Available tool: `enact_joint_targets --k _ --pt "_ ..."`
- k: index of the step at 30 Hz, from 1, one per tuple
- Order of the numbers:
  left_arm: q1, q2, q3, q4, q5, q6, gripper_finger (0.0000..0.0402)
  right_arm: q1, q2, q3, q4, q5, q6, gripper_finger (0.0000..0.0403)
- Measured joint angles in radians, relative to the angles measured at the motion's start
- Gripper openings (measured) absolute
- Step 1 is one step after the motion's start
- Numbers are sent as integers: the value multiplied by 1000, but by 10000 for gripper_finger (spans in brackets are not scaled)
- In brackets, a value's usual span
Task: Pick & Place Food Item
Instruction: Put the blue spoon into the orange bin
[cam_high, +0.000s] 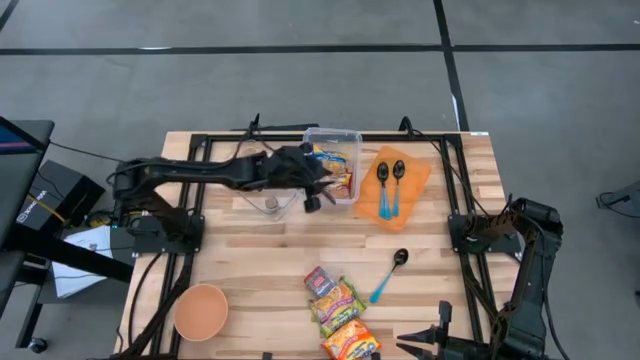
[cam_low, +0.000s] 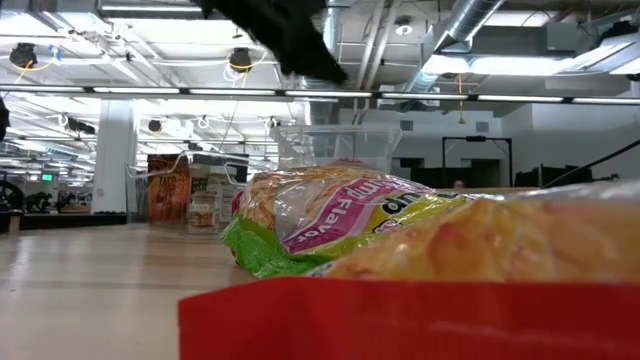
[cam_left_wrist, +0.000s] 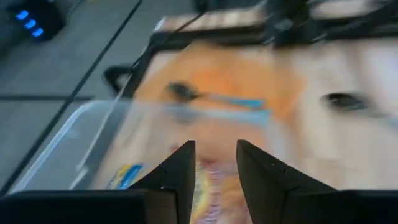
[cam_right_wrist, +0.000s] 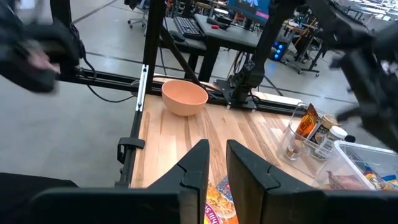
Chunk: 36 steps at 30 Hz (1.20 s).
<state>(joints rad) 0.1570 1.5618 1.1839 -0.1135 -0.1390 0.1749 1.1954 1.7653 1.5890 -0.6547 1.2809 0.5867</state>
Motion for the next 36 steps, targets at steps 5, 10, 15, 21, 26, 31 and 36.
enact_joint_targets --k 5,10,15,21,26,31,36 --pt "-97 -141 -2 -18 132 -86 104 0 0 0 -4 2 2 51" --pt "-241 -257 -3 -73 263 -200 103 1 0 0 -14 3 17 51" --pt "-448 -329 -2 -103 265 -289 103 7 0 0 -22 3 35 51" --pt "-682 -333 -3 -109 60 -223 103 16 0 0 -20 3 35 51" --pt "-784 -286 -3 -97 -267 -212 103 15 0 0 -20 4 35 51" --pt "-809 -192 -75 70 -491 -168 103 15 0 0 -20 6 49 51" --pt "-770 -129 -199 263 -501 -133 103 10 0 0 -21 6 61 51"
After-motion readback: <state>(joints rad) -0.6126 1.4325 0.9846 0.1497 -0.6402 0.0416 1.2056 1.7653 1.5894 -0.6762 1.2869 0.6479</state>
